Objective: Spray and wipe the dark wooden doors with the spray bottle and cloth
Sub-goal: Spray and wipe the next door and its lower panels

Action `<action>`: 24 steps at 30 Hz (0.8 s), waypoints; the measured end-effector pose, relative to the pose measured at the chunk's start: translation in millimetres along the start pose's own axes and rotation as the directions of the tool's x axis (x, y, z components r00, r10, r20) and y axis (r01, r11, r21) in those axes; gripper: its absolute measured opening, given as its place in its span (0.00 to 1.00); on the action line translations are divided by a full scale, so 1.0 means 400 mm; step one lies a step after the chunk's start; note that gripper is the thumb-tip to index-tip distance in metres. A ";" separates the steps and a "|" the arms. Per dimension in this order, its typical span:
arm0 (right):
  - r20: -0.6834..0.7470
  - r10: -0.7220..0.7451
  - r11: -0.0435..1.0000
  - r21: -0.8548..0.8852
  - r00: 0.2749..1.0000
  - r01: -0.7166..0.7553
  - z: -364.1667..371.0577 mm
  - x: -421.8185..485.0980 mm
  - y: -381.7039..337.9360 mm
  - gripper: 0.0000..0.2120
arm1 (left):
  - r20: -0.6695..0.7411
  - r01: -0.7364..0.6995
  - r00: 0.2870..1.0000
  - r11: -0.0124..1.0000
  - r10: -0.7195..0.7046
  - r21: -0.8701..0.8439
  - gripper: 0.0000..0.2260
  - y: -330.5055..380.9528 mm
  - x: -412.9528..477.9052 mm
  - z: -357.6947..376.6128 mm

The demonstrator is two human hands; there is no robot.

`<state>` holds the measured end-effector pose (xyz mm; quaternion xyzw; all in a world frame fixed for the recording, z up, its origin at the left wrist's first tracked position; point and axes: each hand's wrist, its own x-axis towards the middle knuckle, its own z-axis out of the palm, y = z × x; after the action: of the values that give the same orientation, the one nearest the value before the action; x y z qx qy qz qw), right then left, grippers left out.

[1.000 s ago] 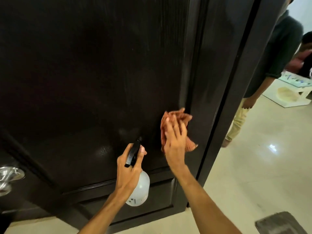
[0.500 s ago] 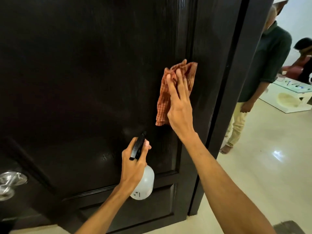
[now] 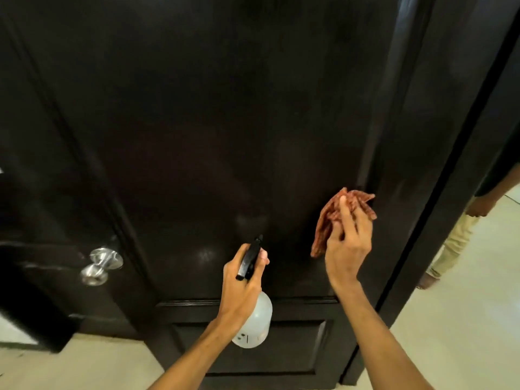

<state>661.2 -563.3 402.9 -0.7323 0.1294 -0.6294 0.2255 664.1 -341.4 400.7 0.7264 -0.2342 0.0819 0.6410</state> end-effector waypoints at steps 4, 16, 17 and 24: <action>-0.044 -0.096 0.995 0.024 0.994 0.097 0.071 0.121 -0.152 0.19 | -0.075 0.011 0.997 1.000 -0.010 0.018 0.07 -0.019 -0.017 -0.118; 0.527 0.059 0.866 0.395 0.848 -0.306 0.341 -0.337 -0.632 0.29 | -0.333 0.106 0.940 0.992 -0.076 0.073 0.05 -0.177 -0.108 -0.618; 0.575 0.079 0.836 0.407 0.815 -0.368 0.359 -0.378 -0.671 0.29 | -0.350 0.117 0.934 0.989 -0.079 0.090 0.05 -0.195 -0.113 -0.663; 0.732 -0.078 0.878 0.373 0.677 -0.301 0.514 -0.525 -0.845 0.29 | -0.331 0.220 0.926 0.971 -0.179 0.090 0.04 -0.289 -0.113 -0.884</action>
<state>794.3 -137.1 366.4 -0.8350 -0.0795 -0.2823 0.4655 739.9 20.0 337.0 0.7621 -0.0460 0.1477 0.6287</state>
